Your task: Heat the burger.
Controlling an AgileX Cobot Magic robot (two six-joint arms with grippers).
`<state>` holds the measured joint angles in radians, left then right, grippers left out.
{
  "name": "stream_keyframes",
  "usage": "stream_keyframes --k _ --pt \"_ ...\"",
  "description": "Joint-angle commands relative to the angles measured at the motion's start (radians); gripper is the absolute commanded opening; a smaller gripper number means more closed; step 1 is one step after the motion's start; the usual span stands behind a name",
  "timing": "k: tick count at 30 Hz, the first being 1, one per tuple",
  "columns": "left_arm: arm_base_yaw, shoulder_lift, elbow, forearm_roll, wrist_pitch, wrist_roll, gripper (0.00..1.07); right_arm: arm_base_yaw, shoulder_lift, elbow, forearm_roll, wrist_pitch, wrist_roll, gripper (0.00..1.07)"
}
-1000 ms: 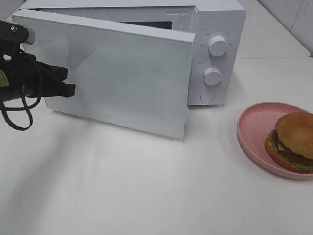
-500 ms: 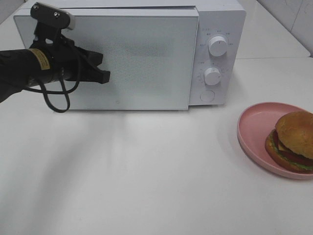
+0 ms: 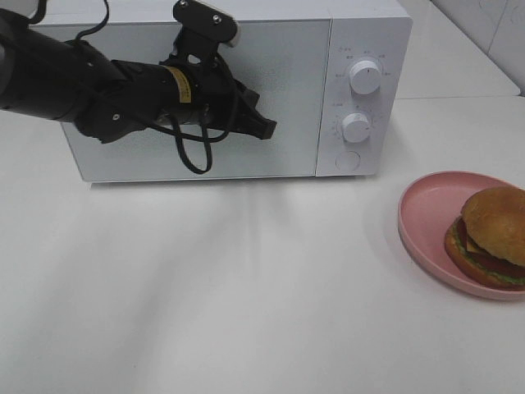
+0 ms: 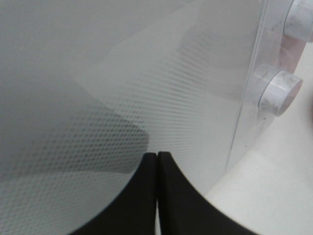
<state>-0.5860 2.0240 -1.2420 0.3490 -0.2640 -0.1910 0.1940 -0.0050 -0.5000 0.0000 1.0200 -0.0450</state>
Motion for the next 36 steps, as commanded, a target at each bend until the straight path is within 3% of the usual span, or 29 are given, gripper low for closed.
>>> stream_keyframes --k 1,8,18,27,33,36 --pt "0.017 0.039 -0.121 -0.035 0.008 0.017 0.00 -0.004 -0.026 -0.001 0.000 -0.016 -0.012 0.64" --pt "-0.035 0.025 -0.129 -0.032 0.073 0.018 0.00 -0.004 -0.026 -0.001 0.000 -0.016 -0.012 0.64" --pt "-0.140 -0.055 -0.139 0.018 0.452 0.091 0.00 -0.004 -0.026 -0.001 0.000 -0.016 -0.012 0.64" --pt "-0.144 -0.188 -0.151 -0.029 0.785 0.091 0.00 -0.004 -0.026 -0.001 0.000 -0.016 -0.012 0.64" --pt "-0.135 -0.254 -0.151 -0.032 0.865 0.090 0.00 -0.004 -0.026 -0.001 0.000 -0.016 -0.012 0.64" --pt "-0.091 -0.323 -0.151 -0.060 0.924 0.079 0.00 -0.004 -0.026 -0.001 0.000 -0.016 -0.012 0.64"
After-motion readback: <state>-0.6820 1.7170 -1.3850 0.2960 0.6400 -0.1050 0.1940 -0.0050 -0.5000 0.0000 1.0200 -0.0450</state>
